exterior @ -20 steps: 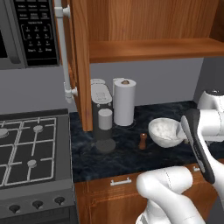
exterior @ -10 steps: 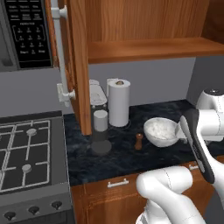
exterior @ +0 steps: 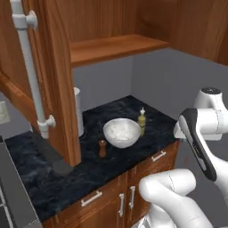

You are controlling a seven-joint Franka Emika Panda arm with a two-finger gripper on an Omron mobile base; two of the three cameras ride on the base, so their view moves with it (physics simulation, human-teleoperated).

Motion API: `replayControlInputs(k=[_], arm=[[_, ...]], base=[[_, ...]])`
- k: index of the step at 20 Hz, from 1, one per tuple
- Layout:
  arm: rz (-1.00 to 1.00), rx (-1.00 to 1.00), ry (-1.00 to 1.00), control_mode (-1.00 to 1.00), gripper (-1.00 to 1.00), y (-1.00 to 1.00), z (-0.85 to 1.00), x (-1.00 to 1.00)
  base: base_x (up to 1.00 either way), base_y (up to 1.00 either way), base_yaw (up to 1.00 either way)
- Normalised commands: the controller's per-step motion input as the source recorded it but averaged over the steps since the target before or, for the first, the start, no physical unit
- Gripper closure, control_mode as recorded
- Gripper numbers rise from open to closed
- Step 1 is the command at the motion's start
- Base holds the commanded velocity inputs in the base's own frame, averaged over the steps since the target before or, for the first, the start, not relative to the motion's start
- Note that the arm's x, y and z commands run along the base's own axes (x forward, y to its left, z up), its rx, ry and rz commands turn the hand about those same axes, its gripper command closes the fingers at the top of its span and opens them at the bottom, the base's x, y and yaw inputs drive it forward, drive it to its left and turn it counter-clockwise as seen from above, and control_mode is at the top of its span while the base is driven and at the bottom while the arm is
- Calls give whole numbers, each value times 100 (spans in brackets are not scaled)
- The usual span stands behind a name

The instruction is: Retrieve the bottle and the shaker from the cabinet and place them next to the mixing bowl on the counter. Then add garlic from the fridge to the mixing bowl.

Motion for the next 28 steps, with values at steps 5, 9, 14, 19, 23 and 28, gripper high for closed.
replayControlInputs(k=[5,9,14,19,23,28], arm=[[0,0,0,100,-100,0,0,0],[0,0,0,100,-100,0,0,0],[0,0,0,100,-100,0,0,0],[0,0,0,100,-100,0,0,0],[0,0,0,100,-100,0,0,0],[0,0,0,100,-100,0,0,0]], base=[[-53,0,-71],[-46,-15,-76],[-27,-23,-79],[-2,-12,-88],[0,-3,-94],[0,0,-97]])
